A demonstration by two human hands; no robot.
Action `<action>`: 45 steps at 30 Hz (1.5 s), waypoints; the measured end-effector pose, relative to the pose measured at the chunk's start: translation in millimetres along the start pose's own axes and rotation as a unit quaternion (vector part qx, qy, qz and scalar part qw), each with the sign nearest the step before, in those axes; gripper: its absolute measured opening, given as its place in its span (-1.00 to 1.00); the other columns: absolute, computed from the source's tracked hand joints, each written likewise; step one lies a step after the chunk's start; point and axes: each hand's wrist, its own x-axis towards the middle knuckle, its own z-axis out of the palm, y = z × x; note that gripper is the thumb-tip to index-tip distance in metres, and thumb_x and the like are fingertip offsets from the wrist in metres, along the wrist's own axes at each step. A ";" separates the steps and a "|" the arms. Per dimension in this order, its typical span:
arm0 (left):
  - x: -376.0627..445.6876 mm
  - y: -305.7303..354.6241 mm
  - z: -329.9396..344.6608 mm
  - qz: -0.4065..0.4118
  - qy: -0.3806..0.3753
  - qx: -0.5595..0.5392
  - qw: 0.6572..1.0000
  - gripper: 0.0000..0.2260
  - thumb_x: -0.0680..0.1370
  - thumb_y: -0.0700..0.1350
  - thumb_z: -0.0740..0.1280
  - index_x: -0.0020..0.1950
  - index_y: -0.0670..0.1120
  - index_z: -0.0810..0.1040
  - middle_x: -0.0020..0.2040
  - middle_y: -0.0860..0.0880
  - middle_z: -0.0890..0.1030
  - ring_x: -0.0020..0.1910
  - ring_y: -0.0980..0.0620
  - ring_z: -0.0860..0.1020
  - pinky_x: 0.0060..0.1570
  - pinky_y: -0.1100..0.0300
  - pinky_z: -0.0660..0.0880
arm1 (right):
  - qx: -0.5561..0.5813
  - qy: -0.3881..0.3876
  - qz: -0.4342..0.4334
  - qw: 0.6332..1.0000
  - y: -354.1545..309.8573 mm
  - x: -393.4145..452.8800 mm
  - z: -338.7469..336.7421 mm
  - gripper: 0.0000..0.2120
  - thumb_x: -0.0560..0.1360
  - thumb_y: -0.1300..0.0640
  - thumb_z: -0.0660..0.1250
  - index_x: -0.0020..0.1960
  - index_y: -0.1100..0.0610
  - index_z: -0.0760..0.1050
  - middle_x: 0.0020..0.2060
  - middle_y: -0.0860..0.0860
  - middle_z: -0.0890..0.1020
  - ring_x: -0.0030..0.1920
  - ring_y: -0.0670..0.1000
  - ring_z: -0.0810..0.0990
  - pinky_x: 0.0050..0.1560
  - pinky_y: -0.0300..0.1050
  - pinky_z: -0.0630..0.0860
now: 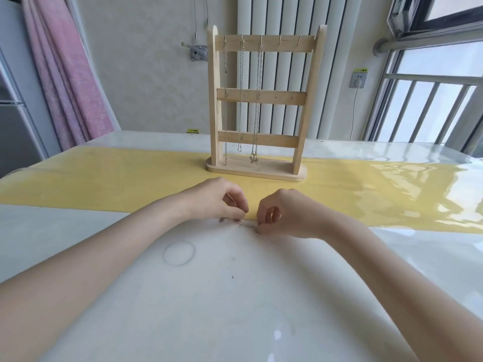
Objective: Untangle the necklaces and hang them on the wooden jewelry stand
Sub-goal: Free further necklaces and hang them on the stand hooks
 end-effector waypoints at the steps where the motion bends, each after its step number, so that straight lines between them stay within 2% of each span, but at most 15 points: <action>1: 0.8 -0.6 -0.9 -0.004 -0.003 0.004 1.000 -0.87 0.46 -0.23 0.39 -0.19 0.01 0.59 -0.29 0.07 0.62 -0.33 0.17 0.53 -0.20 0.25 0.47 | 0.001 -0.014 0.012 1.000 3.0 -3.4 -5.9 -0.88 0.43 0.14 0.42 -0.25 0.01 0.52 -0.32 -0.14 0.54 -0.20 -0.03 0.55 -0.21 -0.20 0.48; 4: 0.9 -0.4 -1.9 -0.015 -0.035 0.020 0.999 -0.88 0.45 -0.19 0.41 -0.15 0.04 0.60 -0.23 0.02 0.62 -0.31 0.17 0.51 -0.11 0.16 0.46 | 0.016 -0.027 0.031 0.999 11.7 -9.9 -14.9 -0.89 0.42 0.13 0.45 -0.24 -0.03 0.55 -0.27 -0.11 0.60 -0.20 -0.04 0.56 -0.23 -0.22 0.47; 6: 0.7 1.2 -2.7 -0.014 -0.040 0.032 0.999 -0.88 0.45 -0.19 0.41 -0.12 0.03 0.61 -0.11 -0.03 0.64 -0.25 0.17 0.53 -0.01 0.11 0.51 | 0.048 0.003 0.023 0.999 13.8 -9.9 -12.8 -0.92 0.42 0.15 0.44 -0.20 0.01 0.58 -0.26 -0.09 0.62 -0.25 -0.09 0.55 -0.24 -0.29 0.45; 8: -0.4 4.5 -3.1 -0.007 -0.036 0.047 0.998 -0.88 0.45 -0.20 0.41 -0.13 0.03 0.60 -0.06 0.02 0.63 -0.19 0.16 0.56 0.07 0.08 0.53 | 0.067 0.049 0.005 0.997 11.7 -6.6 -7.7 -0.93 0.43 0.21 0.42 -0.20 0.06 0.60 -0.31 -0.09 0.60 -0.34 -0.21 0.49 -0.29 -0.38 0.38; 10: -1.0 7.0 -1.6 0.001 -0.031 0.068 0.997 -0.87 0.44 -0.18 0.42 -0.17 0.06 0.59 -0.09 0.06 0.62 -0.15 0.15 0.57 0.05 0.06 0.53 | 0.067 0.082 -0.015 0.994 9.1 -2.3 -0.7 -0.94 0.43 0.25 0.41 -0.19 0.12 0.64 -0.32 -0.06 0.61 -0.39 -0.23 0.47 -0.28 -0.37 0.38; 13: -1.8 8.4 3.0 0.009 -0.029 0.088 0.996 -0.85 0.44 -0.17 0.41 -0.23 0.09 0.57 -0.16 0.11 0.61 -0.21 0.18 0.55 -0.02 0.13 0.54 | 0.041 0.092 -0.037 0.994 4.5 1.0 11.9 -0.97 0.43 0.21 0.43 -0.16 0.14 0.66 -0.30 -0.03 0.61 -0.37 -0.19 0.46 -0.29 -0.40 0.37; 17: -3.8 6.6 3.9 0.006 -0.009 0.068 0.998 -0.91 0.44 -0.19 0.41 -0.18 0.01 0.62 -0.26 0.19 0.61 -0.21 0.17 0.57 -0.06 0.22 0.51 | 0.032 0.111 -0.061 0.991 0.7 3.8 20.7 -0.96 0.41 0.22 0.45 -0.14 0.18 0.67 -0.32 -0.09 0.54 -0.36 -0.19 0.44 -0.26 -0.43 0.35; 19: -4.3 5.8 2.8 0.003 -0.006 0.047 0.999 -0.92 0.44 -0.20 0.40 -0.17 -0.02 0.63 -0.27 0.18 0.63 -0.16 0.11 0.60 -0.03 0.20 0.51 | 0.019 0.113 -0.074 0.991 -1.4 5.3 24.6 -0.95 0.41 0.25 0.42 -0.15 0.19 0.66 -0.32 -0.09 0.54 -0.37 -0.21 0.42 -0.26 -0.42 0.35; 21: -4.6 5.5 2.4 0.005 -0.004 0.025 1.000 -0.92 0.46 -0.21 0.39 -0.17 -0.04 0.63 -0.27 0.11 0.65 -0.21 0.08 0.61 -0.06 0.21 0.51 | 0.024 0.114 -0.065 0.991 -3.1 5.7 26.8 -0.98 0.41 0.24 0.42 -0.19 0.17 0.63 -0.39 -0.14 0.50 -0.41 -0.22 0.43 -0.31 -0.41 0.34; 24: -6.3 5.5 2.3 0.007 -0.003 -0.045 0.999 -0.92 0.50 -0.22 0.35 -0.13 -0.10 0.63 -0.34 0.09 0.61 -0.32 0.12 0.53 -0.14 0.24 0.46 | 0.125 0.124 -0.014 0.984 -1.5 4.1 22.6 -0.84 0.41 0.26 0.40 -0.30 0.09 0.51 -0.50 -0.17 0.47 -0.52 -0.20 0.41 -0.42 -0.38 0.29; 27: -7.6 8.0 2.5 0.009 0.019 -0.111 0.994 -0.94 0.51 -0.20 0.37 -0.11 -0.08 0.64 -0.30 0.12 0.61 -0.29 0.23 0.53 -0.15 0.38 0.44 | 0.229 0.132 0.038 0.964 1.9 -0.3 17.1 -0.81 0.47 0.25 0.34 -0.31 0.10 0.49 -0.60 -0.18 0.41 -0.54 -0.14 0.30 -0.50 -0.32 0.24; 33: -8.3 13.2 6.7 0.019 0.056 -0.146 0.987 -0.94 0.47 -0.15 0.43 -0.20 -0.02 0.63 -0.31 0.15 0.60 -0.27 0.25 0.51 -0.15 0.37 0.41 | 0.342 0.125 0.069 0.929 2.6 -6.1 12.8 -0.83 0.52 0.22 0.34 -0.26 0.17 0.51 -0.47 0.00 0.35 -0.42 0.00 0.23 -0.42 -0.13 0.22; 40: -12.9 19.4 10.5 0.049 0.064 -0.159 0.984 -0.89 0.52 -0.17 0.37 -0.21 -0.04 0.58 -0.40 0.20 0.53 -0.37 0.28 0.44 -0.28 0.44 0.38 | 0.399 0.100 0.055 0.910 5.6 -11.4 11.6 -0.80 0.51 0.27 0.27 -0.29 0.21 0.41 -0.43 0.05 0.33 -0.38 0.00 0.22 -0.36 -0.15 0.16; 45: -10.2 23.9 15.3 0.085 0.062 -0.144 0.984 -0.86 0.59 -0.20 0.24 -0.16 -0.05 0.48 -0.29 0.08 0.51 -0.30 0.27 0.47 -0.14 0.29 0.48 | 0.473 0.062 0.068 0.876 8.3 -10.4 10.3 -0.72 0.50 0.28 0.23 -0.38 0.17 0.34 -0.46 -0.01 0.33 -0.42 -0.03 0.24 -0.41 -0.21 0.17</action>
